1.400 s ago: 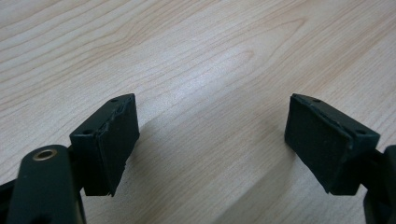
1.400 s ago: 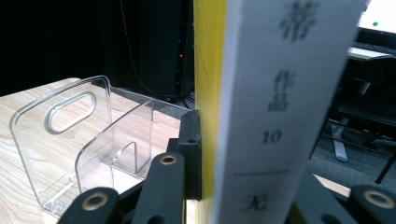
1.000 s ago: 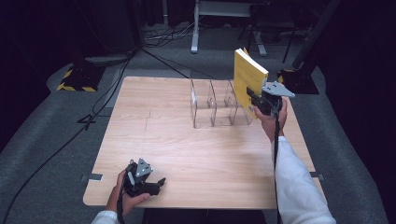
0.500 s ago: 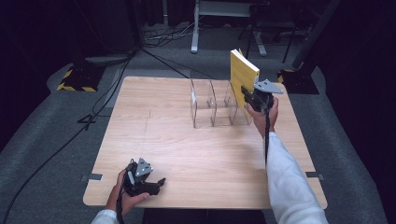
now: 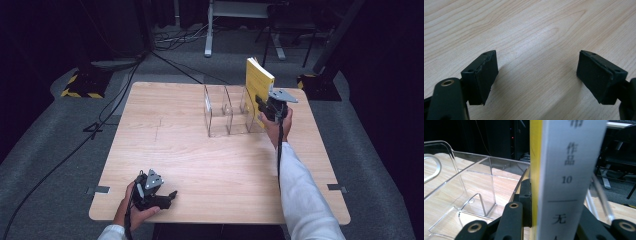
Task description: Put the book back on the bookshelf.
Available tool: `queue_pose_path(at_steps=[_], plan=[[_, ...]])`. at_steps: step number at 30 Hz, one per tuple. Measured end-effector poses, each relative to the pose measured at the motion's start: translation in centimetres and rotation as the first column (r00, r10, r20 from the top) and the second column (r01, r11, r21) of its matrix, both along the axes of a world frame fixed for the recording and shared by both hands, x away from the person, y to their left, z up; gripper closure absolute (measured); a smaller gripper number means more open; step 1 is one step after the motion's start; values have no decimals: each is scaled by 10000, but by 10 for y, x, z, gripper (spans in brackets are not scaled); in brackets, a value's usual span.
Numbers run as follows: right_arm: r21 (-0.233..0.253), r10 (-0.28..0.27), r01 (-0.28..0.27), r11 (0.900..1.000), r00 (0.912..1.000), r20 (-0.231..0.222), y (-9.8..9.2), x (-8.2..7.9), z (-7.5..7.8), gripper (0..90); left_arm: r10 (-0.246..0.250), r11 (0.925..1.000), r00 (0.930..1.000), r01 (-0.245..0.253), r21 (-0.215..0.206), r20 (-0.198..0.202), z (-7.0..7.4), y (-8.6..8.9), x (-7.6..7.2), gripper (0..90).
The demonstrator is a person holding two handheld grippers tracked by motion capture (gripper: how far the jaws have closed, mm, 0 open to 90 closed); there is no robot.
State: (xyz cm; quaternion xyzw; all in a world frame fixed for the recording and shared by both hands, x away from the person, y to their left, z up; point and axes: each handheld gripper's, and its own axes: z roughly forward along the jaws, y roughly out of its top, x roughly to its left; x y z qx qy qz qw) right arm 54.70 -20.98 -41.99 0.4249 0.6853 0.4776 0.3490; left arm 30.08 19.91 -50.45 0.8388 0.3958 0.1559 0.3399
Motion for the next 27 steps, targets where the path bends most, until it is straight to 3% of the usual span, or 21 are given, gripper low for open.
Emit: queue_pose_path(at_steps=[8,23,27], plan=[[489,48,-43,9988,9999,-105,-1,1,-16,756,4,10000,10000,-4,5,-3,0,0,-1,180],[492,316,-311,9983,9995,-82,-1,-11,-32,748,-3,10000,10000,3,16,10,0,0,-1,181],[271,294,-291,9992,9995,-107,1,-14,-31,745,-7,10000,10000,7,21,-1,0,0,-1,181]])
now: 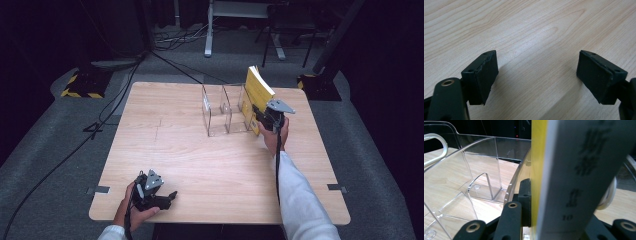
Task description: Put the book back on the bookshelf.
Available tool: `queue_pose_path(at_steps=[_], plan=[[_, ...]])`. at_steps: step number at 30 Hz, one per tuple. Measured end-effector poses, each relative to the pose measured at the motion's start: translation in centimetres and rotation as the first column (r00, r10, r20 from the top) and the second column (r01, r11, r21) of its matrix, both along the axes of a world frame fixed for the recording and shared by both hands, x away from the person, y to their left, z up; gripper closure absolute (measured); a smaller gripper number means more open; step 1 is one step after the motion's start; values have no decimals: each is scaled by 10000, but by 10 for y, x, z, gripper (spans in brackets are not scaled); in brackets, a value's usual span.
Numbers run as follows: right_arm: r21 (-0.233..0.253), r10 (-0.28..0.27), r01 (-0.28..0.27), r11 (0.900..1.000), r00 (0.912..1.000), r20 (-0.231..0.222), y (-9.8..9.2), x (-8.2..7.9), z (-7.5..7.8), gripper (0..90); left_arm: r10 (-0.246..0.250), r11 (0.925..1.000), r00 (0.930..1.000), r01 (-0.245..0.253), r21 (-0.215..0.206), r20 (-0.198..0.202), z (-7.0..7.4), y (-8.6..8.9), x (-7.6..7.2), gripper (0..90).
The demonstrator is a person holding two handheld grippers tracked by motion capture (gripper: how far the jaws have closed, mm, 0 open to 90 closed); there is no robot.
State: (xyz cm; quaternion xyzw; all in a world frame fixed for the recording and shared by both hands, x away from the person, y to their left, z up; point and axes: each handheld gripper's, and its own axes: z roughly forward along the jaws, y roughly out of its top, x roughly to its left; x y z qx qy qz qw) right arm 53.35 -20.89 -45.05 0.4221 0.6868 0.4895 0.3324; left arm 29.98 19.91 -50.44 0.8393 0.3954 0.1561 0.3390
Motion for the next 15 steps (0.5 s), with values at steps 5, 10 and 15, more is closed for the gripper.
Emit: queue_pose_path(at_steps=[5,10,15], plan=[[-168,-115,113,9998,9999,-120,0,-1,1,721,4,10000,10000,-4,-3,-3,0,0,0,181],[-244,-52,47,9997,9998,-197,-1,-3,3,714,1,10000,10000,-1,-4,-4,0,0,0,180],[-452,118,-127,9989,9997,-207,-2,-5,8,715,-3,10000,10000,3,-14,-14,0,0,0,179]])
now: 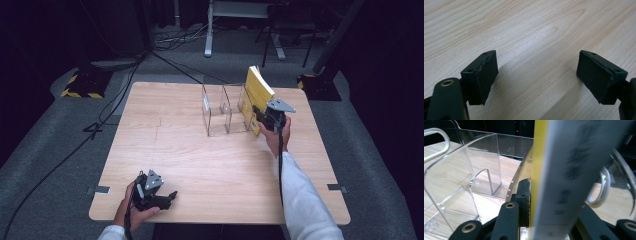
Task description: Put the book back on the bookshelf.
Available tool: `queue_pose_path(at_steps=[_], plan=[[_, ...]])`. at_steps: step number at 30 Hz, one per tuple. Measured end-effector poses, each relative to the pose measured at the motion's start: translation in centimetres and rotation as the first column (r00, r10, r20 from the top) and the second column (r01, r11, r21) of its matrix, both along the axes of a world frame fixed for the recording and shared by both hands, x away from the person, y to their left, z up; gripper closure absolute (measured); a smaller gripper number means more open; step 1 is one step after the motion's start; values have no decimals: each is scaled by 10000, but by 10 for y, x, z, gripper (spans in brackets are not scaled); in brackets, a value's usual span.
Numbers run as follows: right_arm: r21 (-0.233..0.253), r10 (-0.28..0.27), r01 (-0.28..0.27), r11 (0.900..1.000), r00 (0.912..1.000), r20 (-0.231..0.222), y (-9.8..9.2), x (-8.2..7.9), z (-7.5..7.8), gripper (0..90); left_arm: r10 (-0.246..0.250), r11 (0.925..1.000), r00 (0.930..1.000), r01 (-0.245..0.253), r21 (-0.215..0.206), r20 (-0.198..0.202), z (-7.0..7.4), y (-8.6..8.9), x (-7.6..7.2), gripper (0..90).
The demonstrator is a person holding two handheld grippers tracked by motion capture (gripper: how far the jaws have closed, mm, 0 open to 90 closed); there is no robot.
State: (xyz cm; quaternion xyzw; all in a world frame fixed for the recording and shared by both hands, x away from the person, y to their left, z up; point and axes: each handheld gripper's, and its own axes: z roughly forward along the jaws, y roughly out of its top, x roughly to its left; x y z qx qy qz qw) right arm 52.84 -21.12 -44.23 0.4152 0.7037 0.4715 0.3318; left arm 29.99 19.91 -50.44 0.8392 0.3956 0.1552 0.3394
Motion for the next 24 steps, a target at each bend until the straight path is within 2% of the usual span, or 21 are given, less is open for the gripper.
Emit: queue_pose_path(at_steps=[18,24], plan=[[-522,259,-256,9983,9996,57,-2,-6,12,704,4,10000,10000,-5,-81,-59,0,0,0,177],[-813,548,-539,9952,9985,92,-4,-8,21,697,-9,10000,10000,9,-54,-49,0,0,0,176]])
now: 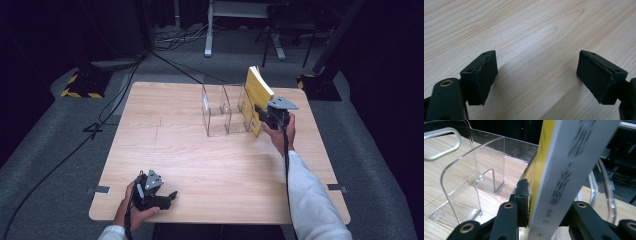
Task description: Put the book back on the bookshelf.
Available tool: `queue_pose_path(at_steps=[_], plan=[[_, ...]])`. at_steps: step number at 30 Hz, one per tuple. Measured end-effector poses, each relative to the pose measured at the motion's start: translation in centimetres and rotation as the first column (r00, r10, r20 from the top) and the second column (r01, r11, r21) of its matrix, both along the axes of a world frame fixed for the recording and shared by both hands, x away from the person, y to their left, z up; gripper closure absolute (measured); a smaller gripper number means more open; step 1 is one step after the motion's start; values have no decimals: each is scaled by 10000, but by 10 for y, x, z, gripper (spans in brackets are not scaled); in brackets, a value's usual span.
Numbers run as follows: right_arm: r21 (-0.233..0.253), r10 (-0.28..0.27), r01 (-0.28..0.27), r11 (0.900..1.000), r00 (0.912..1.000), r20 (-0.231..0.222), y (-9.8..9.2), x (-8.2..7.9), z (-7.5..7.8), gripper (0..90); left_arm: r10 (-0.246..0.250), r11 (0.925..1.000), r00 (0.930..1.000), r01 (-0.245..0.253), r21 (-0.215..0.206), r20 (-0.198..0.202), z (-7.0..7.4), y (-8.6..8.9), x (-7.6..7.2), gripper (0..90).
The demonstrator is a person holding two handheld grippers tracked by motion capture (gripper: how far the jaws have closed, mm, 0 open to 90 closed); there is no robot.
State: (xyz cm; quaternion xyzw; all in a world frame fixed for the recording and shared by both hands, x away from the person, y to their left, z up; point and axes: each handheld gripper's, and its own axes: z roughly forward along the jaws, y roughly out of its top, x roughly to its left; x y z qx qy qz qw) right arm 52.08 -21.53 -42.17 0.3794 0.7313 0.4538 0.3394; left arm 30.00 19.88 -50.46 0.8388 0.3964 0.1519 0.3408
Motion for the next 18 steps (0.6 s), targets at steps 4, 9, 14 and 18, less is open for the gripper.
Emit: queue_pose_path(at_steps=[4,9,14,18], plan=[[81,204,-203,9998,9997,-102,-4,-3,7,689,1,10000,10000,-1,-3,-3,0,0,0,177],[-142,321,-322,9994,9994,-101,-4,-7,12,679,18,10000,10000,-18,-32,-17,0,0,0,176],[-257,616,-622,9977,9978,-226,-5,-11,19,648,9,10000,10000,-9,0,3,0,0,0,177],[-568,782,-796,9952,9966,-278,-2,-15,23,623,-6,10000,10000,6,44,23,0,0,0,177]])
